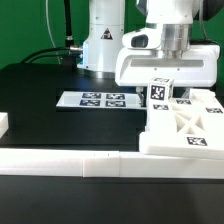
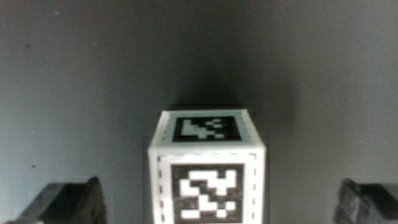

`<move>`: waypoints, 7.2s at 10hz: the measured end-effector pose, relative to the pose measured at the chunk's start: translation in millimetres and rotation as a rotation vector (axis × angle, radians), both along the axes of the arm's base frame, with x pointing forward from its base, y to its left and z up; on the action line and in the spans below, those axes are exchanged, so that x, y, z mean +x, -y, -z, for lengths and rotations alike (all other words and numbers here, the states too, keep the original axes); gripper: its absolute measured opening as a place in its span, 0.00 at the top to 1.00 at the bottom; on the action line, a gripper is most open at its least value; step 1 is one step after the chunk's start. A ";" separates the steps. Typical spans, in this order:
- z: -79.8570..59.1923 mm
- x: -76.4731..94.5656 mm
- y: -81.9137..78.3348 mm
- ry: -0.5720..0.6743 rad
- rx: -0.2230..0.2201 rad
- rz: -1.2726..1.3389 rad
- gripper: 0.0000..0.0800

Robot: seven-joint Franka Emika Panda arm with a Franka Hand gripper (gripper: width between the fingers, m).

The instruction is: Assemble chair

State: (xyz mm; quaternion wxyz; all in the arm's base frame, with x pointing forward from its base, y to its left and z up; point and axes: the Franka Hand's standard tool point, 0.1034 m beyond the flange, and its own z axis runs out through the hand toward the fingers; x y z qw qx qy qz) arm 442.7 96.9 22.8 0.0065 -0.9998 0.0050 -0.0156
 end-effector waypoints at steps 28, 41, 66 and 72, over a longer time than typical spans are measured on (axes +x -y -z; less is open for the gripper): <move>-137.9 149.4 13.7 -0.073 0.089 -0.173 0.64; -131.4 200.6 -8.5 -0.062 0.028 -0.267 0.64; -101.2 210.8 -12.3 -0.037 0.019 -0.181 0.64; -100.0 210.8 -19.9 -0.038 0.035 0.414 0.64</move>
Offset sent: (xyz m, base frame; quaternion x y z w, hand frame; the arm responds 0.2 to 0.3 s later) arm 0.0009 0.0028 -0.0066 -0.0040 0.0029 0.0079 1.0000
